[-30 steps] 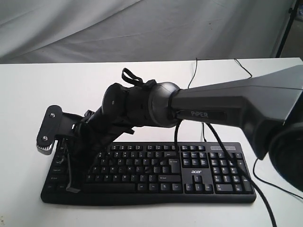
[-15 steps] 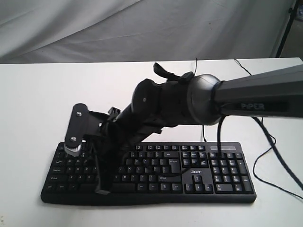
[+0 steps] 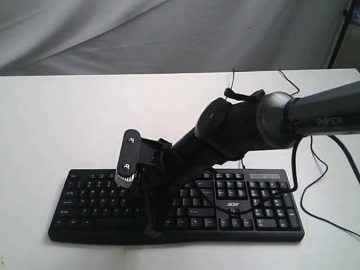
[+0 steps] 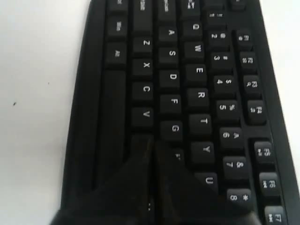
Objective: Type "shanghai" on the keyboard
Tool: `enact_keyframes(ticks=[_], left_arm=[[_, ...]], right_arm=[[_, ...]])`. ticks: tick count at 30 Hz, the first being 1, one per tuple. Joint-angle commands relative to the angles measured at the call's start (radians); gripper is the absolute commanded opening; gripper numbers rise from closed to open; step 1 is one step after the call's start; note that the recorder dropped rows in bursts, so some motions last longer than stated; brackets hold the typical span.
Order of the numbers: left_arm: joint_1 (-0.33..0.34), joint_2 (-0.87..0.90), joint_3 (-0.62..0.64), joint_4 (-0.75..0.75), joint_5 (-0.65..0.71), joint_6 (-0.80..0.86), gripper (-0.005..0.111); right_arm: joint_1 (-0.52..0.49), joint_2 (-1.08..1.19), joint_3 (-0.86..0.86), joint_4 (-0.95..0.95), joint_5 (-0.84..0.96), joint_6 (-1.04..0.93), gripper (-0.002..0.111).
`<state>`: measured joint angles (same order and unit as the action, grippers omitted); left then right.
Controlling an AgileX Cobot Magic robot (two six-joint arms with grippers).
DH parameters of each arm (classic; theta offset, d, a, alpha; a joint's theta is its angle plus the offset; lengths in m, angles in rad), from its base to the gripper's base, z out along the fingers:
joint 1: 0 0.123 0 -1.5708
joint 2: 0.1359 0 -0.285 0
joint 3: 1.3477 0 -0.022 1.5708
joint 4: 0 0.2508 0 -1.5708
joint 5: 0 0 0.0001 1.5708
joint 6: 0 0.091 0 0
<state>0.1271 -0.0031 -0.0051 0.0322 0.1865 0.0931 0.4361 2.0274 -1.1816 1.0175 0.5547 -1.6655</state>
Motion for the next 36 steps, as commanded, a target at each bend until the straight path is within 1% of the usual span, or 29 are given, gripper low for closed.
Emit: enact_keyframes(ticks=[1,5,36], left_arm=[[-0.004,0.003,0.005,-0.001,-0.003,-0.003,0.001],[-0.004,0.003,0.005,-0.001,-0.003,-0.003,0.001],[-0.004,0.003,0.005,-0.001,-0.003,-0.003,0.001]], right_arm=[[-0.020,-0.011,0.036,0.065,0.006,-0.074,0.000],[-0.020,-0.011,0.044,0.148,0.008,-0.146,0.000],[-0.018,0.029,0.044,0.164,0.010,-0.173,0.000]])
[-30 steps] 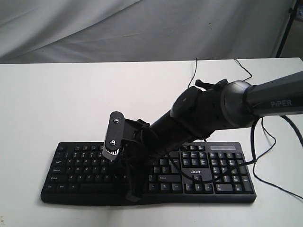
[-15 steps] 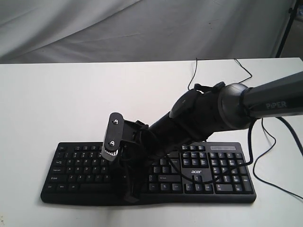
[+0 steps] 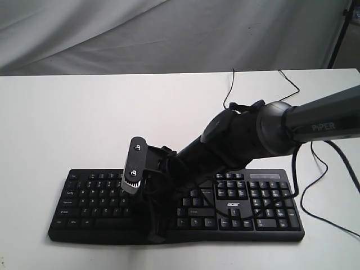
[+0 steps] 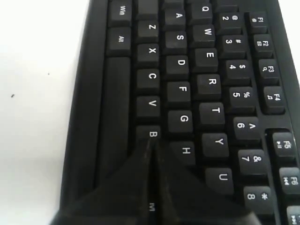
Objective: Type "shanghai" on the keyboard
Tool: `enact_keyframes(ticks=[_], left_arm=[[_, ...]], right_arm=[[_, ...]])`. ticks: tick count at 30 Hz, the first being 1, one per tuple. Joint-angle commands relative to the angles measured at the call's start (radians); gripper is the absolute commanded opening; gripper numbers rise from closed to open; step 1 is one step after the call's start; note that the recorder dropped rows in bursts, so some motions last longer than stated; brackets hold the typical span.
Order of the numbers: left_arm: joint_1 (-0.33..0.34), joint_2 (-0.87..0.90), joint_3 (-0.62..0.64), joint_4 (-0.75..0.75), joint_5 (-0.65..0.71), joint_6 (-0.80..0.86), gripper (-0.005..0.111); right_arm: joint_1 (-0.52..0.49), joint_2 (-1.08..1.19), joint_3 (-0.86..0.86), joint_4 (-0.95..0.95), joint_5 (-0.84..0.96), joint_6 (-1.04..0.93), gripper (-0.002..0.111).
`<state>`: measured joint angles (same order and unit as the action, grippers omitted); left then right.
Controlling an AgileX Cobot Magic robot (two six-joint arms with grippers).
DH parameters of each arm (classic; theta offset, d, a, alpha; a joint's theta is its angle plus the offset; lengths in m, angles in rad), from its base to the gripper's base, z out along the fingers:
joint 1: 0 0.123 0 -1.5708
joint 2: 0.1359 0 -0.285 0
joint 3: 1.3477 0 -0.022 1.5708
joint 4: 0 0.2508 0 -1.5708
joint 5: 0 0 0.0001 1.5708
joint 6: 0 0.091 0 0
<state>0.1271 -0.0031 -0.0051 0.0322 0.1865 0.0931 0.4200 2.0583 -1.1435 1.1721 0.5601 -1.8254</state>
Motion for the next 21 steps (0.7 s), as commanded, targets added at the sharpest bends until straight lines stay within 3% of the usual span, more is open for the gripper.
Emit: enact_keyframes(ticks=[1,21], left_arm=[[-0.004,0.003,0.005,-0.001,-0.003,-0.003,0.001],[-0.004,0.003,0.005,-0.001,-0.003,-0.003,0.001]], right_arm=[[-0.002,-0.002,0.006,0.009,0.004,-0.013,0.000],[-0.002,0.000,0.006,0.005,0.005,-0.021,0.000]])
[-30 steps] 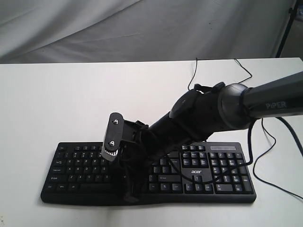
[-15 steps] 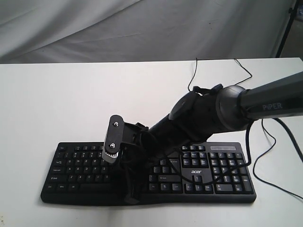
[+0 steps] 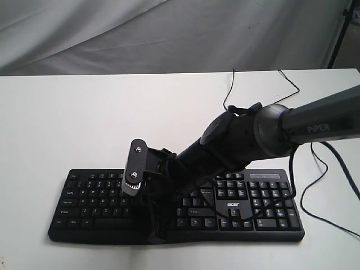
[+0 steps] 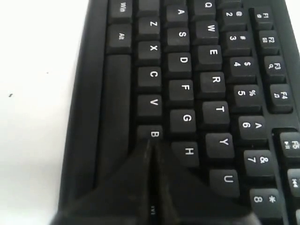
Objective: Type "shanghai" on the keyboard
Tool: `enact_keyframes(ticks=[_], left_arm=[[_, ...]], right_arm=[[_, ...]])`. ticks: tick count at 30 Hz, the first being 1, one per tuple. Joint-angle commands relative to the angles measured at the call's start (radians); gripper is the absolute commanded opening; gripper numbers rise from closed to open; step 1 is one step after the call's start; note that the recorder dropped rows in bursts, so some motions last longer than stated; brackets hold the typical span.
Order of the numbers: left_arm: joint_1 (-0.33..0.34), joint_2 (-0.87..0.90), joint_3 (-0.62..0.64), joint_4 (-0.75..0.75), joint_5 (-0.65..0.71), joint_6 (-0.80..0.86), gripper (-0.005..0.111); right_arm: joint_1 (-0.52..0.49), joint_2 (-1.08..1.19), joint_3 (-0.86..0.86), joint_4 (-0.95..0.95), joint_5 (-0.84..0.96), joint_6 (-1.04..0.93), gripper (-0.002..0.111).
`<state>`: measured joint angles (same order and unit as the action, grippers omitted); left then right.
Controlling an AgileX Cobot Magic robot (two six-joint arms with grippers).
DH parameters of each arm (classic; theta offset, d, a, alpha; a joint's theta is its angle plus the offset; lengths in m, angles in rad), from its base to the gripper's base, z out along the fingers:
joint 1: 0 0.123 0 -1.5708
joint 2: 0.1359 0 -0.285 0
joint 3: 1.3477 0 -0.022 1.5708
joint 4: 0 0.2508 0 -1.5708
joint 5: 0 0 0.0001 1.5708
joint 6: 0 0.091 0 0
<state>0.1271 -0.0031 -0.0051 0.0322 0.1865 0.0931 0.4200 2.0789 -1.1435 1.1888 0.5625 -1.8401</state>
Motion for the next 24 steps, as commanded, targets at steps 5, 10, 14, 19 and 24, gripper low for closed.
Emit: enact_keyframes(ticks=[5,10,14,19,24], left_arm=[[-0.004,0.003,0.005,-0.001,-0.003,-0.003,0.001],[-0.004,0.003,0.005,-0.001,-0.003,-0.003,0.001],[-0.004,0.003,0.005,-0.001,-0.003,-0.003,0.001],[-0.004,0.003,0.005,-0.001,-0.003,-0.003,0.001],[-0.004,0.003,0.005,-0.001,-0.003,-0.003,0.001]], right_arm=[[0.000,-0.068,0.006,-0.012,0.003,0.022,0.000],[0.000,-0.070,0.006,-0.012,0.001,0.026,0.000],[0.000,-0.068,0.006,-0.005,-0.002,0.026,0.000],[0.011,-0.059,0.006,0.029,-0.026,0.028,0.000],[0.031,-0.057,0.001,0.049,-0.069,0.030,0.000]])
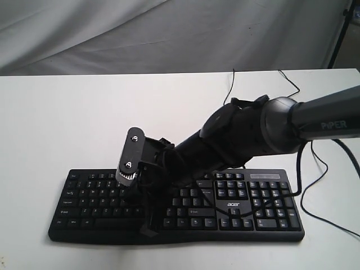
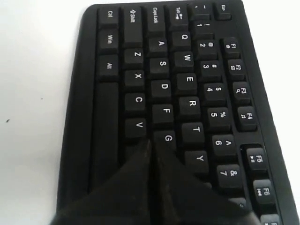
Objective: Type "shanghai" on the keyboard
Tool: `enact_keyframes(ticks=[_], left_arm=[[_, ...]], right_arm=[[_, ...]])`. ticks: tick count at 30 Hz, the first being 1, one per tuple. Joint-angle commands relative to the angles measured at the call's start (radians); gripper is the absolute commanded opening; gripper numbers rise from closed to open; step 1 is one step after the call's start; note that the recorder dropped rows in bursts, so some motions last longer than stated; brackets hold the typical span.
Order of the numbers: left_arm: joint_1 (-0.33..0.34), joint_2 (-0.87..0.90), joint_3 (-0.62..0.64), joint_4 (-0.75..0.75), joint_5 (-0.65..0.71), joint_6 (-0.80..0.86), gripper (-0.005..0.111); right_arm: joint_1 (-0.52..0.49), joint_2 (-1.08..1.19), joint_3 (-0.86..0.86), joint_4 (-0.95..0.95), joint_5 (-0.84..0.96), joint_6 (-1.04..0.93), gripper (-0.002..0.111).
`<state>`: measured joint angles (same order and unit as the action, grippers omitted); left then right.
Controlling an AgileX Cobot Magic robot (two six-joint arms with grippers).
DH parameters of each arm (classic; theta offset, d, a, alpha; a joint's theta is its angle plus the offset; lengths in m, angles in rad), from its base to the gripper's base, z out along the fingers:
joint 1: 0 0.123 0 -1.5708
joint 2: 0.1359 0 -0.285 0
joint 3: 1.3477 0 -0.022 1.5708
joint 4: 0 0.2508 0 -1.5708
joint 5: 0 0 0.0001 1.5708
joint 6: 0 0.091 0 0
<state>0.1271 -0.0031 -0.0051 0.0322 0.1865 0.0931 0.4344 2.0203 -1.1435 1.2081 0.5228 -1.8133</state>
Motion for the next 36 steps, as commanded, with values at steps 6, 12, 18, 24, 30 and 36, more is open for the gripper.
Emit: enact_keyframes(ticks=[6,12,18,24,30,36], left_arm=[[-0.004,0.003,0.005,-0.001,-0.003,-0.003,0.001],[-0.004,0.003,0.005,-0.001,-0.003,-0.003,0.001],[-0.004,0.003,0.005,-0.001,-0.003,-0.003,0.001],[-0.004,0.003,0.005,-0.001,-0.003,-0.003,0.001],[-0.004,0.003,0.005,-0.001,-0.003,-0.003,0.001],[-0.004,0.003,0.005,-0.001,-0.003,-0.003,0.001]], right_arm=[[0.030,0.013,-0.029,0.041,-0.041,0.046,0.000],[0.032,0.023,-0.045,0.010,-0.067,0.064,0.000],[0.034,0.025,-0.057,-0.001,-0.085,0.064,0.000],[0.034,0.045,-0.089,-0.073,-0.067,0.126,0.000],[0.034,0.045,-0.091,-0.089,-0.067,0.146,0.000],[0.034,0.045,-0.091,-0.081,-0.067,0.140,0.000]])
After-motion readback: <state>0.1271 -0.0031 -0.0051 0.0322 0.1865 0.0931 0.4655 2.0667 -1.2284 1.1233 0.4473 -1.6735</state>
